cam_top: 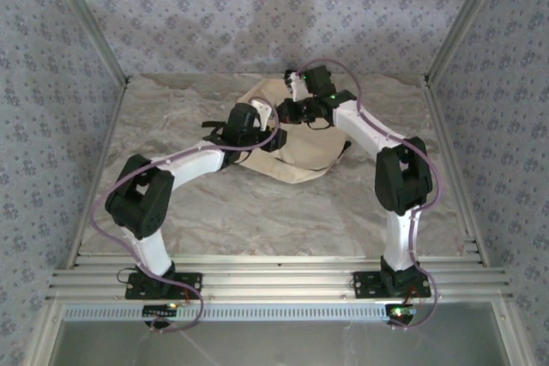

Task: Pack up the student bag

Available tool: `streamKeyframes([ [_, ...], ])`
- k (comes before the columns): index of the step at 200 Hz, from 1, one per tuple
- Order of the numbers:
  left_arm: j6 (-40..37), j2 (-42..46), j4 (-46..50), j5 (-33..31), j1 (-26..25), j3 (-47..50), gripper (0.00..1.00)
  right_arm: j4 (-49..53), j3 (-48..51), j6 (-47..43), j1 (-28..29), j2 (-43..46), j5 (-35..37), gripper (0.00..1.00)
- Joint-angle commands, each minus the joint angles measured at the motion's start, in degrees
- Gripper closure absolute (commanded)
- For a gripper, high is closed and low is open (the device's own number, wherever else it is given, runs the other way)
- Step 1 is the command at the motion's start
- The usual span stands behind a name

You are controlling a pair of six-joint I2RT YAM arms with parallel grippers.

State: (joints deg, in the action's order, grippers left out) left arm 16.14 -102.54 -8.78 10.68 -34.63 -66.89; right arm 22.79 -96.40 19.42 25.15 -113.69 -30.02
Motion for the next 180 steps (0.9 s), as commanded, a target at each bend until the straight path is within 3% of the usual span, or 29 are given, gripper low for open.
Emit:
streamKeyframes([
  [1, 0.15, -3.25, 1.04, -1.66, -0.13, -3.44, 0.44, -2.15, 0.1, 1.28, 0.07, 1.7, -3.11, 1.0],
  [47, 0.06, -7.4, 3.52, -4.43, -0.22, -4.8, 0.46, -2.63, 0.6, 1.49, -0.19, 2.33, -3.43, 1.0],
  [64, 0.73, -8.52, 3.97, -4.84, -0.32, -4.6, 0.51, -3.12, 1.18, 1.67, -0.27, 2.34, -3.3, 1.0],
  [71, 0.83, -8.61, 4.03, -4.97, -0.28, -4.33, 0.56, -3.11, 1.38, 1.64, -0.35, 2.51, -3.05, 1.0],
  [85, 0.68, -8.4, 4.38, -4.96, -0.26, -3.83, 0.78, -3.13, 1.82, 1.64, -0.49, 2.49, -1.54, 1.0],
  [104, 0.08, -7.1, 4.76, -5.13, -0.29, -2.61, 1.0, -3.98, 2.68, 2.44, -1.02, 2.3, 1.81, 1.0],
  [180, 0.01, 1.46, 4.58, -3.71, -0.39, 4.33, 1.0, -9.3, -0.61, 5.62, -6.89, -4.73, 12.16, 1.0],
])
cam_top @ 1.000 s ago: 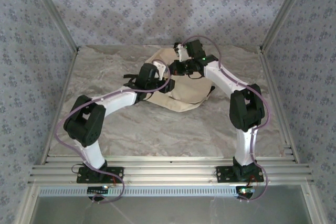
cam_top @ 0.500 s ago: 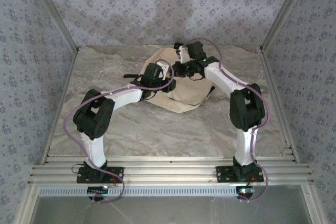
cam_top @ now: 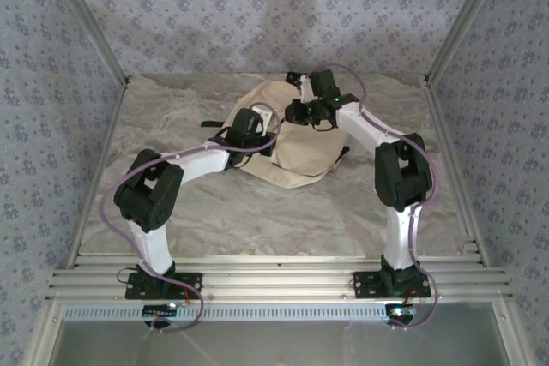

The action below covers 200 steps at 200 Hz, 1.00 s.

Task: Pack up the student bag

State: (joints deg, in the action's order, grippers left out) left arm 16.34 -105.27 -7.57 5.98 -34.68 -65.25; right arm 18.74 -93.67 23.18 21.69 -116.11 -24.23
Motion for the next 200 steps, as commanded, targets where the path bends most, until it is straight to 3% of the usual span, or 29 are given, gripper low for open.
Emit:
streamKeyframes([
  [1, -0.13, 4.33, 3.37, 1.02, -0.33, 2.77, 1.0, -5.32, -3.44, 1.86, -3.56, -2.42, 6.46, 1.0],
  [69, -1.75, 9.28, 6.68, -1.0, -0.32, 6.26, 1.0, -6.31, -6.19, 2.04, -10.33, -7.04, 10.91, 1.0],
  [128, -3.07, 12.51, 7.59, -4.64, 0.49, 9.45, 1.0, -6.09, -9.06, 4.16, -15.27, -11.22, 8.34, 1.0],
  [160, -4.18, 12.14, 8.24, -4.85, 3.88, 9.41, 1.0, -7.76, -2.6, 4.91, -13.28, -6.87, 4.86, 1.0],
  [200, -4.15, 10.88, 7.93, -7.1, 9.67, 8.97, 0.99, -10.6, 11.93, 4.79, -10.7, 4.91, 5.24, 1.0],
])
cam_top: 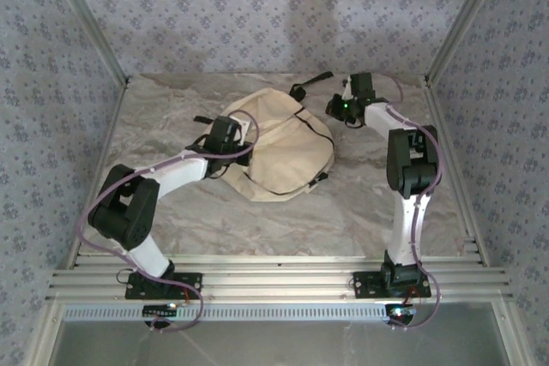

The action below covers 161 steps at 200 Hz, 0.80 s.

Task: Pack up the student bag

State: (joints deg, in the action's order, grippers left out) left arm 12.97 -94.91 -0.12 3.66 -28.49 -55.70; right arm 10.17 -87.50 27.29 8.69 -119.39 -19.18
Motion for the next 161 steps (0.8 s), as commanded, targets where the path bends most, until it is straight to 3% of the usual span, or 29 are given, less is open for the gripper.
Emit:
streamKeyframes([
  [1, -0.77, 0.52, 0.47, -4.84, 3.55, -0.65, 0.99, -2.19, 6.12, 0.71, 2.3, 8.51, 0.19, 1.0],
  [22, -1.55, 0.76, 0.86, -4.51, 4.58, -1.43, 0.91, -3.61, 10.77, 0.84, 2.82, 13.02, 0.02, 1.0],
  [43, -2.08, 0.77, 2.67, -1.98, 4.54, -3.17, 0.56, -3.76, 11.05, 0.77, 3.32, 14.29, -1.05, 1.0],
  [53, -1.82, 0.99, 4.28, -0.9, 4.34, -4.04, 0.47, -3.61, 10.15, 0.64, 3.6, 13.75, -1.7, 1.0],
  [59, -1.68, 1.32, 5.39, -0.47, 4.11, -4.76, 0.45, -3.29, 9.38, 0.62, 3.82, 13.18, -2.07, 0.93],
  [85, -1.71, 3.88, 9.57, -0.51, 2.19, -7.26, 0.38, -1.5, 5.26, -1.08, 4.7, 8.71, 0.02, 0.59],
  [103, -1.1, 4.61, 12.0, -2.08, 1.12, -9.53, 0.37, 0.48, 0.87, -1.69, 4.65, 3.69, 2.5, 0.46],
  [134, 2.36, 3.99, 15.12, -3.61, 1.33, -13.14, 0.37, 4.76, -5.62, -2.15, 5.15, -3.54, 0.77, 0.4],
  [161, 6.36, 4.03, 16.11, -4.17, 1.99, -14.4, 0.36, 6.49, -4.23, -2.74, 6.22, -4.85, -0.5, 0.43],
])
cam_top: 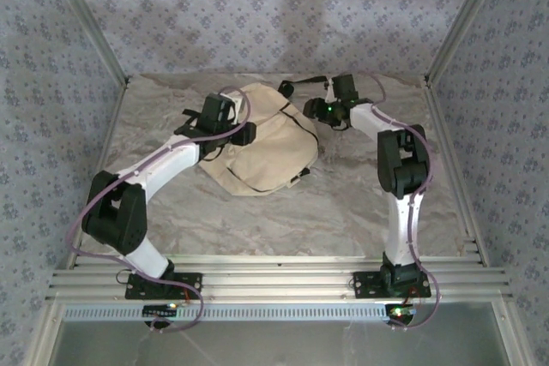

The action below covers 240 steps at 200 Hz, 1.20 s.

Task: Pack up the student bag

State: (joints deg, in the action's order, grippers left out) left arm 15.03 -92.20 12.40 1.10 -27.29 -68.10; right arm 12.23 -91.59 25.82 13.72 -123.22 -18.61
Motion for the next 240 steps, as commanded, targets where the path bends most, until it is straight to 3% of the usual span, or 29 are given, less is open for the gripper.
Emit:
streamKeyframes([
  [1, 4.49, 1.32, 3.63, -1.62, 0.81, -2.02, 0.36, 4.41, 0.06, -1.2, 1.21, -1.0, -1.21, 0.43],
  [33, 7.65, -0.03, 6.23, -1.65, 2.23, -4.32, 0.33, 1.91, 8.23, 0.66, 2.36, 4.09, -8.84, 0.62],
  [48, 7.52, -0.94, 6.8, -1.34, 2.41, -5.27, 0.33, 2.64, 12.26, 0.26, 4.56, 8.21, -9.25, 0.72],
  [71, 7.82, -2.34, 7.01, 0.22, 2.42, -6.34, 0.33, 4.45, 17.25, -0.27, 8.88, 14.11, -8.72, 0.74],
  [87, 8.83, -2.97, 6.52, 1.27, 2.41, -6.62, 0.33, 5.2, 20.0, -0.18, 11.27, 17.82, -8.62, 0.7],
  [110, 10.88, -3.77, 5.81, 2.94, 2.42, -6.69, 0.33, 6.9, 22.14, 0.74, 11.91, 22.55, -3.2, 0.52],
  [128, 12.25, -4.76, 5.14, 3.21, 2.42, -6.37, 0.33, 7.26, 21.45, 1.17, 11.01, 24.65, 0.08, 0.45],
  [240, 16.79, -11.07, -2.03, 4.07, 7.03, 0.12, 0.35, -4.15, 2.13, 8.9, 8.57, 3.61, -10.43, 0.37],
])
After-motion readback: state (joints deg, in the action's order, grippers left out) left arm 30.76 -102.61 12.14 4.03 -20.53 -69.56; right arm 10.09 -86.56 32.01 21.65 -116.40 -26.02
